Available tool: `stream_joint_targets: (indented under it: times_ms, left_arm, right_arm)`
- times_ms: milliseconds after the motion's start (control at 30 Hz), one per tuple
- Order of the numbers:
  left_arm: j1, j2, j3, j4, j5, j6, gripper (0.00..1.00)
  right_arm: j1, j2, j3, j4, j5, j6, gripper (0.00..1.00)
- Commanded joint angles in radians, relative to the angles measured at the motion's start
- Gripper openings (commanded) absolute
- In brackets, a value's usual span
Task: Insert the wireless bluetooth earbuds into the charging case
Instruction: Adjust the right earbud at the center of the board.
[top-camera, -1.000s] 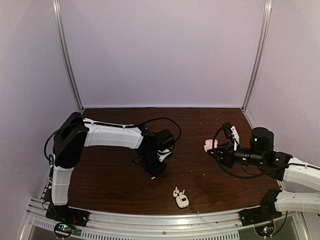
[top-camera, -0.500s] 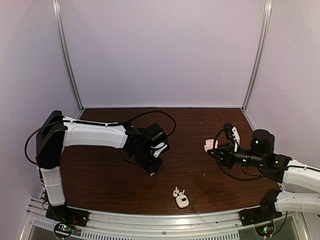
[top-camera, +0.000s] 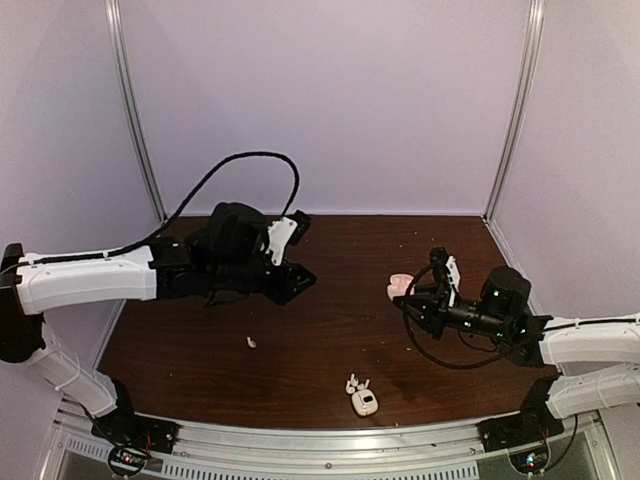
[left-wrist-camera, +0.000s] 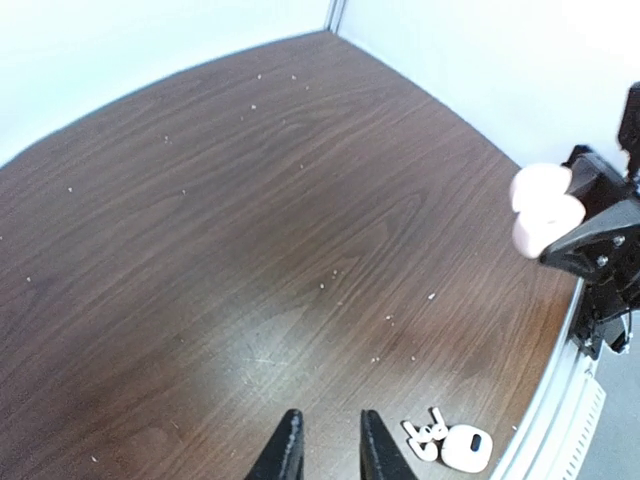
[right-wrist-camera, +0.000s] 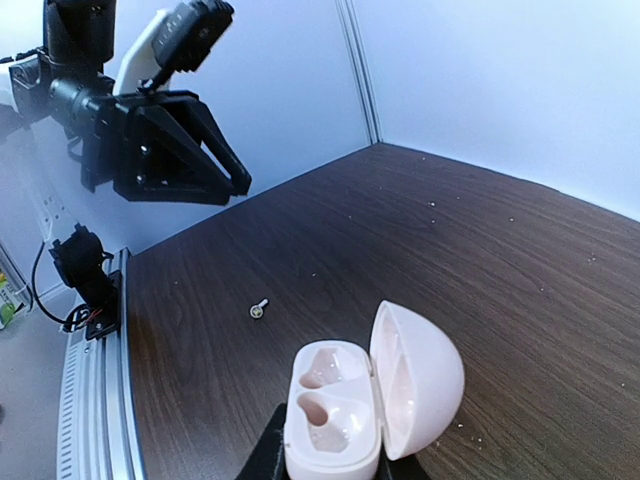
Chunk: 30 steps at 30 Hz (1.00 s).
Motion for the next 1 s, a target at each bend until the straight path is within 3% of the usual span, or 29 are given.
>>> stream_joint_targets:
  times_ms: [0,167,233,400,633,800,967]
  left_arm:
    - [0.067,-0.034,-0.015,0.03,-0.022,-0.001,0.25]
    - [0.145,-0.084,-0.129,-0.093,0.051,-0.107,0.25]
    - [0.15,-0.105,-0.178,-0.136,0.053,-0.137,0.31]
    - [0.151,-0.067,-0.196,-0.305,0.149,-0.016,0.46]
    - [0.151,0.065,-0.098,-0.507,-0.018,0.176,0.5]
    - [0.186,0.14,-0.079,-0.401,0.115,0.176,0.59]
    - [0.223,0.172,-0.08,-0.32,0.16,0.15,0.65]
  right_arm:
    - [0.015,0.1,0.056,0.142,-0.027,-0.01,0.0]
    - [0.018,0.106,0.085,0.077,-0.039,-0.026,0.0]
    - [0.018,0.095,0.086,0.042,-0.041,-0.032,0.01]
    - [0.017,0.064,0.066,0.008,-0.071,-0.029,0.01]
    - [0.017,0.022,0.034,0.007,-0.084,-0.009,0.01]
    - [0.017,0.025,0.041,-0.018,-0.088,-0.018,0.01]
    - [0.017,0.013,0.039,-0.031,-0.083,-0.021,0.01]
